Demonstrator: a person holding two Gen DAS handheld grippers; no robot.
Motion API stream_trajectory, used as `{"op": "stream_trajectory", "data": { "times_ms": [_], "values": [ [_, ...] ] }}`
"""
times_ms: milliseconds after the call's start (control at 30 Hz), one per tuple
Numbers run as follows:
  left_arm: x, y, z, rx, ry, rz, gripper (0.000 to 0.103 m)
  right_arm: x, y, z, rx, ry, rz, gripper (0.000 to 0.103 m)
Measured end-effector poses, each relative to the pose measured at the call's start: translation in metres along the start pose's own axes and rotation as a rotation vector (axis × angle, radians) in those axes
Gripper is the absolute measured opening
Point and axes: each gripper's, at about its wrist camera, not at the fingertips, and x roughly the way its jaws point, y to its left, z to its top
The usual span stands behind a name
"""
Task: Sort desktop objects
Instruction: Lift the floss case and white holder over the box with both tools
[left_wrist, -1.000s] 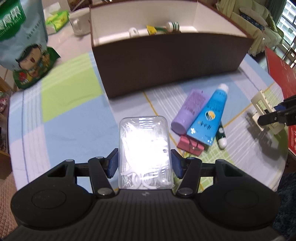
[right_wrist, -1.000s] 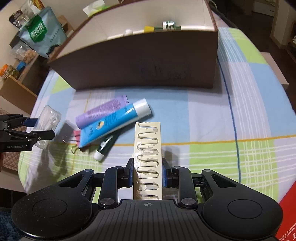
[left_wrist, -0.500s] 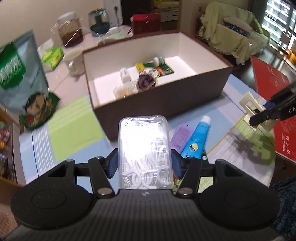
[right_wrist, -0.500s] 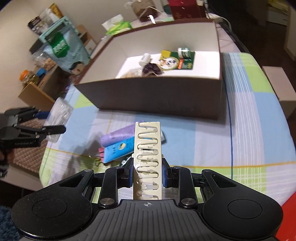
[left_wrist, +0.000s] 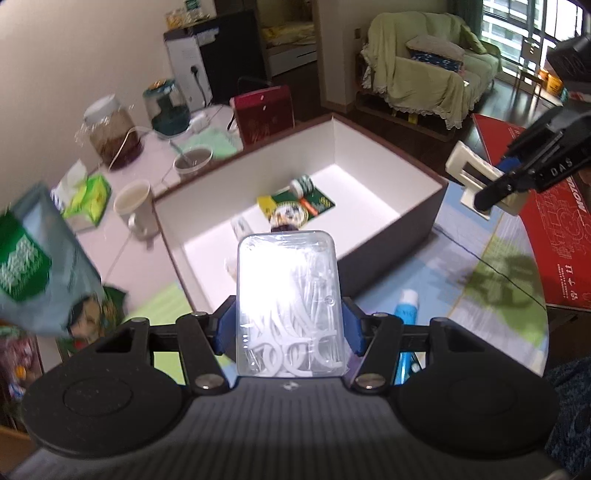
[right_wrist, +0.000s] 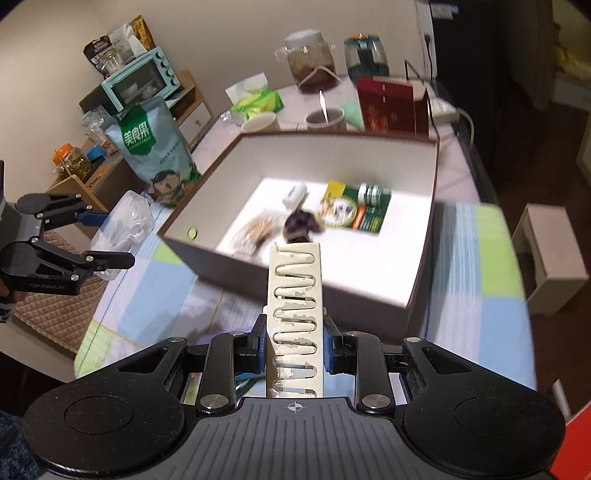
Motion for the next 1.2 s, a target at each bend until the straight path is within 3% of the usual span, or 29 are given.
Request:
{"op": "stream_trajectory", "data": {
  "times_ms": [400,633,900,1200],
  "values": [
    [0.059,0.002,0.064,0.047,0.000,-0.029,0.053,0.026,-0.019,0.054,-0.039,-0.022,-0.078,0.027],
    [0.101,0.004,0.080,0.008,0.038,-0.114,0.053,0.059,-0.031,0.066,0.007,0.008,-0.070,0.027],
    [0.152,0.008,0.089,0.059,0.159,-0.172,0.053,0.101,-0.037,0.075,-0.061,0.141,-0.083,0.027],
    [0.212,0.007,0.085,0.116,0.364,-0.235,0.053,0.155,-0.043,0.081,-0.224,0.343,-0.128,0.027]
  ]
}}
